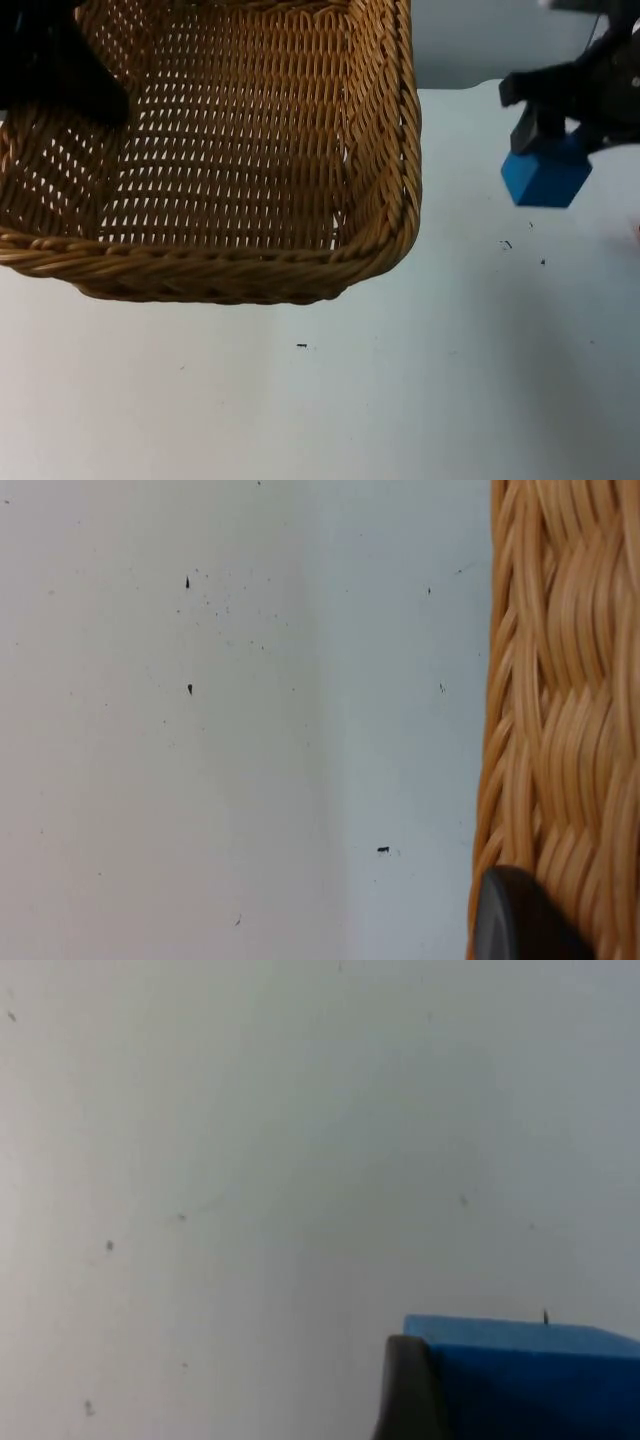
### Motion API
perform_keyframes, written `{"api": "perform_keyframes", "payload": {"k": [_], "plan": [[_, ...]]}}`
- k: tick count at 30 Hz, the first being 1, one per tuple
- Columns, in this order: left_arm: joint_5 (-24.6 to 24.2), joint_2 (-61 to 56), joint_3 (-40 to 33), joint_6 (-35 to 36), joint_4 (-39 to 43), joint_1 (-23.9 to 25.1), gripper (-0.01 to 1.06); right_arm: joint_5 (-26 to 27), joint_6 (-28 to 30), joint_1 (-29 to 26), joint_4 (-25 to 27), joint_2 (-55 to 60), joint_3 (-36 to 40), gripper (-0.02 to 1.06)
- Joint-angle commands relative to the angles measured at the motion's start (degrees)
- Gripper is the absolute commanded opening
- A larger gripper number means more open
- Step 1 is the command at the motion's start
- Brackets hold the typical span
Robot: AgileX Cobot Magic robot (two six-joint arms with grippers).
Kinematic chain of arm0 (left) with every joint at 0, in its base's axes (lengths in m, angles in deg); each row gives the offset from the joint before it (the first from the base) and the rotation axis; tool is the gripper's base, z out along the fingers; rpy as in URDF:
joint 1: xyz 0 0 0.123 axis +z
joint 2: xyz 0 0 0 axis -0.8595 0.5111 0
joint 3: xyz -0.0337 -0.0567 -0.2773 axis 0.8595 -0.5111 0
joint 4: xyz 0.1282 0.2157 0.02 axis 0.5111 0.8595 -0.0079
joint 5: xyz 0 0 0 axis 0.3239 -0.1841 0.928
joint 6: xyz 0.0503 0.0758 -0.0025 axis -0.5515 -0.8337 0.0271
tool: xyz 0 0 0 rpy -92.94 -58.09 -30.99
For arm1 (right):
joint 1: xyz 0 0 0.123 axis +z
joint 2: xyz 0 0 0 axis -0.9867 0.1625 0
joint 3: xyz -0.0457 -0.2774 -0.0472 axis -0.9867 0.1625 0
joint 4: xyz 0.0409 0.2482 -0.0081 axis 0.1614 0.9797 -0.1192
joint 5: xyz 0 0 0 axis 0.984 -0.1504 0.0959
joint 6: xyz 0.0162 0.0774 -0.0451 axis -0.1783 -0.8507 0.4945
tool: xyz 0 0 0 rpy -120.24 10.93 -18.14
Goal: Pick up the basket with the left hand and place the blue cube into the basket with the right hand.
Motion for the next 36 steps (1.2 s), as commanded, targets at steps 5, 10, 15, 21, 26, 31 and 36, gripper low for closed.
{"api": "perform_keyframes", "payload": {"k": [5, 10, 15, 21, 26, 31, 36], "plan": [[0.93, -0.35, 0.20, 0.31, -1.86, -0.25, 0.00, -1.50, 3.28, 2.66, -0.89, -17.35, -0.53, 0.00], [1.04, -0.35, 0.20, 0.31, -1.86, -0.25, 0.00, -4.15, 6.08, 9.61, -1.13, -25.42, -4.57, 0.00], [1.04, -0.35, 0.20, 0.31, -1.86, -0.25, 0.00, -6.48, 6.49, 15.45, -1.13, -26.56, -8.40, 0.00], [1.18, 0.64, 0.20, 0.41, -1.86, -0.25, 0.00, -5.50, 6.37, 24.07, -2.20, -26.13, -9.67, 0.00], [1.18, 3.44, 0.20, 0.31, -2.75, -0.25, 0.00, -4.95, 6.37, 28.00, -2.36, -22.48, -9.67, 0.00], [2.14, 4.22, 0.20, 0.06, -3.35, -0.38, 0.00, -2.31, 6.37, 29.89, -2.01, -17.14, -9.67, 0.00], [2.46, 4.22, 0.20, -1.51, -4.72, -0.38, 0.00, 2.06, 6.37, 32.12, -1.97, -10.07, -9.67, 0.00]]}}
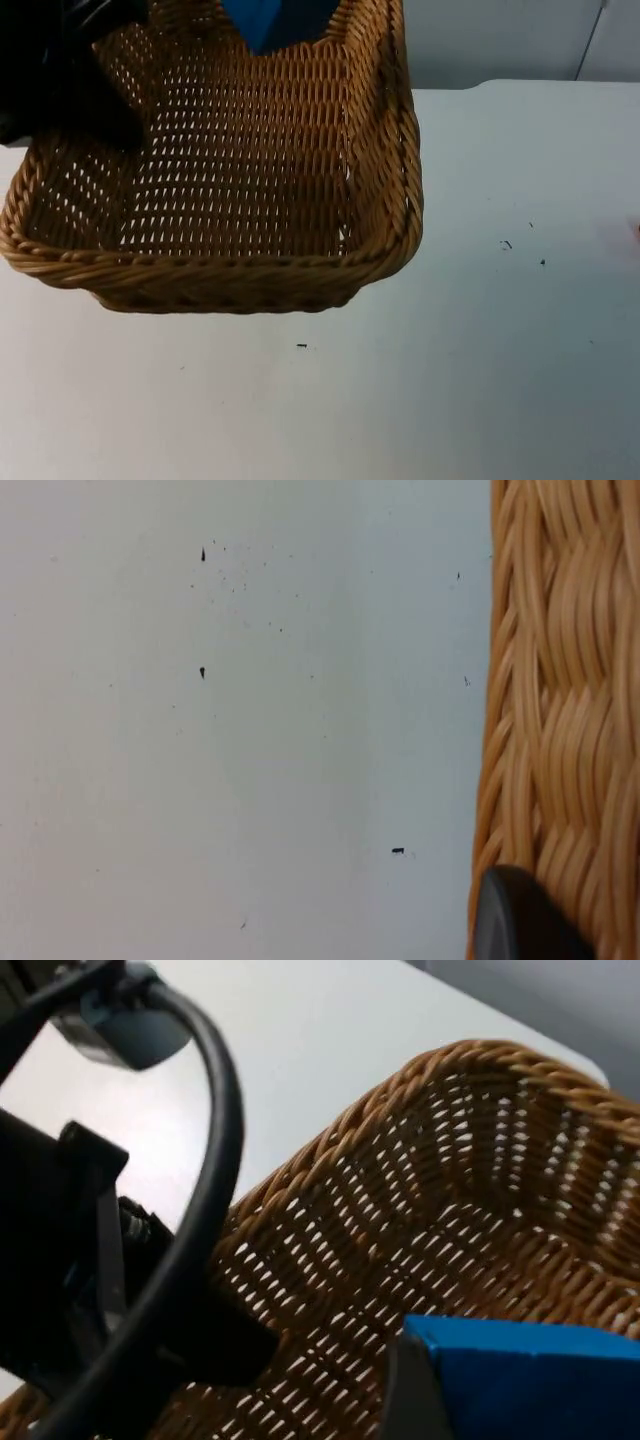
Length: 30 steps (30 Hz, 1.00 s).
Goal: Pick up the basket with the left hand and place the blue cube into the basket with the right hand.
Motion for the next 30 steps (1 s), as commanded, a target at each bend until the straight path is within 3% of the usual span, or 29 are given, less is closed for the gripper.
{"api": "perform_keyframes", "payload": {"k": [1, 7, 17, 19, 21, 22, 25, 26, 28, 30], "plan": [[0.92, -0.22, 0.20, -0.30, -2.03, -0.38, 0.00, 2.65, 0.39, 0.98, -0.26, 2.73, -0.50, 0.00], [0.95, -0.22, 0.20, -0.45, -2.11, -0.38, 0.00, 2.65, -0.11, 1.43, -0.26, 9.06, -0.50, 0.00], [0.81, -0.22, 0.20, -0.44, -2.11, -0.38, 0.00, 2.92, 0.33, 1.43, -0.95, 9.99, -0.50, 0.02], [0.81, -0.22, 0.20, -0.44, -2.11, -0.38, 0.00, 3.27, 0.33, 1.43, -0.93, 9.89, -0.50, 0.10], [0.81, -0.22, 0.20, -0.44, -2.11, -0.38, 0.00, 3.27, 0.33, 1.43, -0.93, 9.65, -0.50, 0.29], [0.81, -0.22, 0.20, -0.44, -2.11, -0.38, 0.00, 3.27, 0.33, 1.43, -0.93, 9.65, -0.50, 0.29], [0.81, -0.22, 0.20, -0.44, -2.11, -0.38, 0.00, 3.25, 0.33, 1.43, -0.82, 7.52, -0.50, 0.65], [0.81, -0.22, 0.20, -0.44, -2.11, -0.38, 0.00, 3.25, 0.33, 1.43, -0.82, 7.52, -0.50, 0.65], [1.01, -0.22, 0.20, -0.44, -2.11, -0.38, 0.00, 4.06, 0.33, 1.43, -1.99, 5.54, -0.50, 0.79], [1.27, -0.22, 0.20, -0.44, -2.11, -0.38, 0.00, 4.79, 0.33, 1.43, -2.97, 3.11, -0.50, 0.81]]}}
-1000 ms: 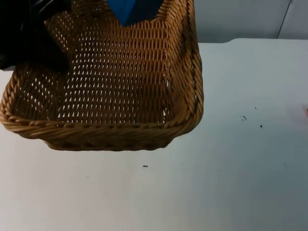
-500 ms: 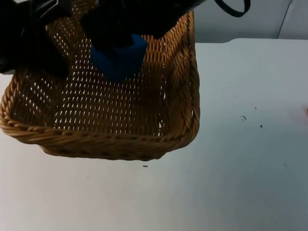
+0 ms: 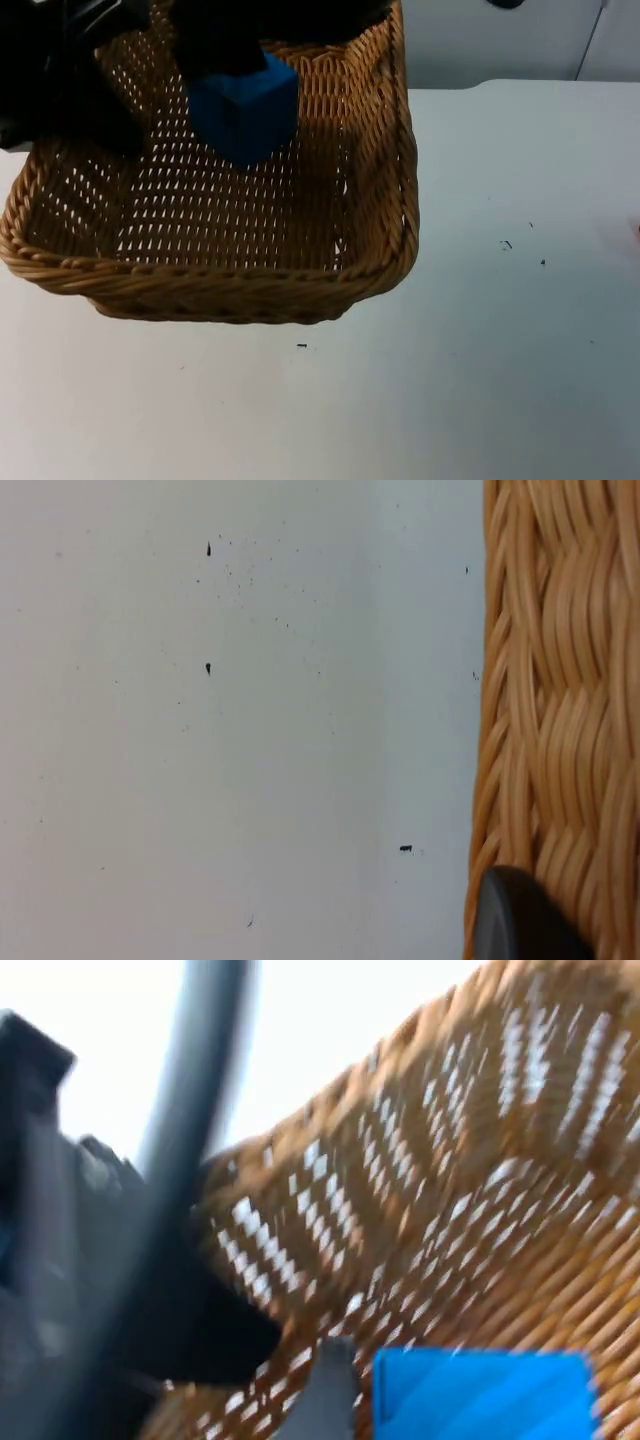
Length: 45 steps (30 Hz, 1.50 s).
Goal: Pick up the basket with the left hand and place the blue cube into the basket with the right hand.
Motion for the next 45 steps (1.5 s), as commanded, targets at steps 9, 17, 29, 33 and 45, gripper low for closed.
{"api": "perform_keyframes", "payload": {"k": [9, 17, 29, 33, 45], "plan": [[4.22, 0.26, 0.57, 0.18, -2.07, -0.38, 0.00, -2.77, -0.61, 0.27, -2.04, -14.06, -0.36, 0.81], [6.53, 6.92, 0.81, -3.64, -4.72, -0.38, 0.00, -10.27, -1.50, 0.27, -3.04, -22.55, -0.26, 0.81], [6.98, 19.86, 5.95, -21.96, -23.52, -0.50, 0.00, -18.73, -2.58, 0.27, -3.29, -28.21, -0.03, 0.81], [6.36, 24.08, 9.56, -23.39, -24.61, -0.50, 0.00, -20.31, -3.19, 0.27, -3.29, -28.21, 1.16, 0.81], [5.59, 32.70, 13.45, -25.52, -25.81, -0.50, 0.00, -19.56, -3.19, 0.27, -3.29, -28.32, 2.40, 0.81]]}}
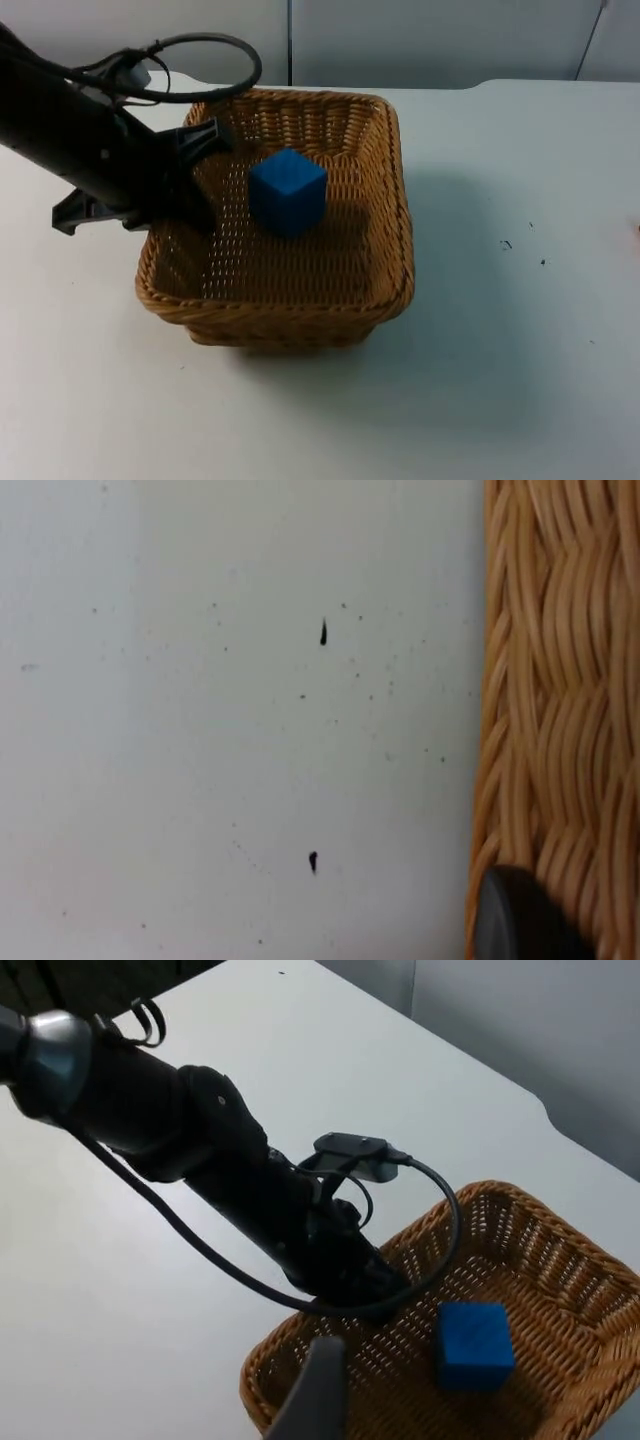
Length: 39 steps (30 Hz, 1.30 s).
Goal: Pick up the basket with the left hand and place the blue cube into the basket with the right hand.
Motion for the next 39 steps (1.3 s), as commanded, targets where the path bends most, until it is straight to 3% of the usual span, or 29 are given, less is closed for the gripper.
{"api": "perform_keyframes", "payload": {"k": [1, 12, 39], "plan": [[-1.20, 0.97, 1.49, -1.37, -2.65, -0.47, 0.00, 0.84, -0.19, 0.27, -0.26, -0.49, 0.18, 0.81], [-0.99, 4.90, 2.24, -13.03, -13.90, -0.47, 0.00, 0.59, -1.11, 0.27, -0.26, -0.49, 0.18, 0.81], [3.89, 7.87, 2.37, -18.39, -18.94, -0.47, 0.00, -1.14, -1.11, 0.27, -0.01, -0.49, 0.18, 0.81]]}}
